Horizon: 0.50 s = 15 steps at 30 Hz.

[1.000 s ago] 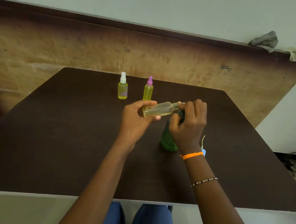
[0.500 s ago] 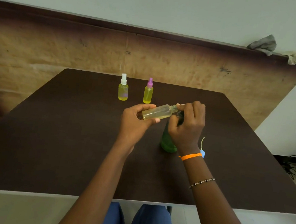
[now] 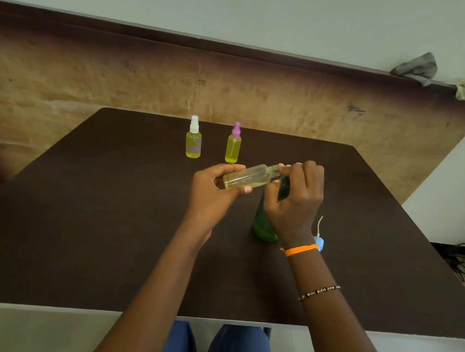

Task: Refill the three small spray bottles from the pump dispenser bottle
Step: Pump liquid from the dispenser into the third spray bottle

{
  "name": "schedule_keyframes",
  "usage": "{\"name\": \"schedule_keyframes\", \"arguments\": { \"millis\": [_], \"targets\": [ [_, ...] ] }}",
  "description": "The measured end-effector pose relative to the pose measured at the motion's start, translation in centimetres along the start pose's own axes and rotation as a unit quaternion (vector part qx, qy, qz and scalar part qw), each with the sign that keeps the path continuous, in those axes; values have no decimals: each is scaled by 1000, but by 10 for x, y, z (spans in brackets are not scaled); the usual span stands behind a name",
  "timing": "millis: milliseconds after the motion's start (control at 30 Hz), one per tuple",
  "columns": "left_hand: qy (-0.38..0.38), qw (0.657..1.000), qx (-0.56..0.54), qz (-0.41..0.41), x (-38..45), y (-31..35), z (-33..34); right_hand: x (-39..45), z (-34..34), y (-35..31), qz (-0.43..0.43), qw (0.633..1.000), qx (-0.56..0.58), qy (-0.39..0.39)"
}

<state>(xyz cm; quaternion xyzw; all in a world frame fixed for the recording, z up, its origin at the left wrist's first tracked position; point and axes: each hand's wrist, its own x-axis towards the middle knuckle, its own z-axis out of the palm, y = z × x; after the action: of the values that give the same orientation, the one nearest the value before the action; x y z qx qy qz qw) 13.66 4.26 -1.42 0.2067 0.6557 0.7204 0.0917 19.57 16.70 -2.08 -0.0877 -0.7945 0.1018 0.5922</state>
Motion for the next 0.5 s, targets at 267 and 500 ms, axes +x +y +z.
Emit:
{"name": "schedule_keyframes", "arguments": {
  "millis": [267, 500],
  "targets": [
    [-7, 1000, 3, 11, 2, 4, 1, 3, -5, -1, -3, 1000, 10, 5],
    [-2, 1000, 3, 5, 1, 1, -1, -3, -2, -1, -4, 1000, 13, -6]
  ]
}}
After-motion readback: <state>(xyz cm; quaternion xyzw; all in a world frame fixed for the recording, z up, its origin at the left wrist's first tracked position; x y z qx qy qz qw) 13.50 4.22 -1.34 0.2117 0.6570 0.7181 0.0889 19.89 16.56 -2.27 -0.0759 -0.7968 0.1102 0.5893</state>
